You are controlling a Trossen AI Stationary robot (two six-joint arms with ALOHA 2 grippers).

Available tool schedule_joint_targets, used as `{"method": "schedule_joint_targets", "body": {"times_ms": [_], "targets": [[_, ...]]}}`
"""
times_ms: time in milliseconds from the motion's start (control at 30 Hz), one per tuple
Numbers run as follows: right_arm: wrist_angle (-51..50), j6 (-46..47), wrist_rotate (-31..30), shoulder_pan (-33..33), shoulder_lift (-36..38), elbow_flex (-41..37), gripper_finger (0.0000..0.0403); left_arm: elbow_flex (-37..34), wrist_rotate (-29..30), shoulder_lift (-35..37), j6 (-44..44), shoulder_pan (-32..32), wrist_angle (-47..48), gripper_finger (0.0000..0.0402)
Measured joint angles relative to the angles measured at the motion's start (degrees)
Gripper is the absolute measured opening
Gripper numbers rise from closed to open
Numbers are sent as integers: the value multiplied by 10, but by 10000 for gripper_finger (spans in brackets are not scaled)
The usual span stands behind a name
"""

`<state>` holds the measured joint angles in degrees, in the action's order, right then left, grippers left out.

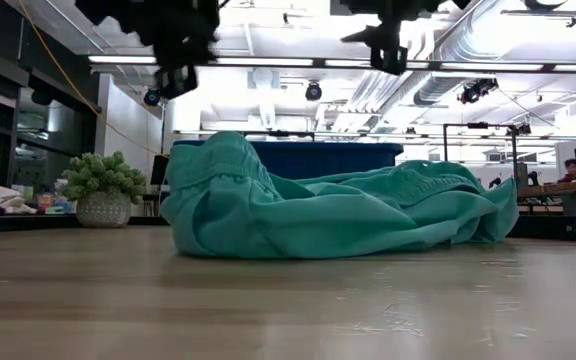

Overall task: Fold laundry
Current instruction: Fold the light blue shorts

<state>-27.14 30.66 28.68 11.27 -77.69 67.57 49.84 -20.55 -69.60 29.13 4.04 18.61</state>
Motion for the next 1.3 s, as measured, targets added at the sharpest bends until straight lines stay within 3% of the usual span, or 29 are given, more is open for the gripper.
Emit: {"method": "schedule_joint_targets", "body": {"times_ms": [133, 300, 567, 833, 1000, 1167, 1300], "targets": [[-75, -39, -51, 0, 8, 0, 172, 0, 61, -21, 62, -26, 42, 138], [-143, -82, -119, 0, 14, 0, 172, 0, 47, -74, 193, -27, 40, 173], [-161, -115, -132, 0, 14, 0, 172, 0, -12, -163, 325, -45, 27, 180], [-175, -142, -143, 0, 14, 0, 172, 0, 62, -170, 410, -73, 45, 177], [-175, -147, -164, 0, 14, 0, 172, 0, 67, -170, 401, -73, 72, 142], [-177, -144, -182, 0, 14, 0, 172, 0, 68, -170, 363, -72, 87, 22], [-177, -137, -184, 0, 14, 0, 172, 0, 84, -170, 362, -65, 87, 9]]}}
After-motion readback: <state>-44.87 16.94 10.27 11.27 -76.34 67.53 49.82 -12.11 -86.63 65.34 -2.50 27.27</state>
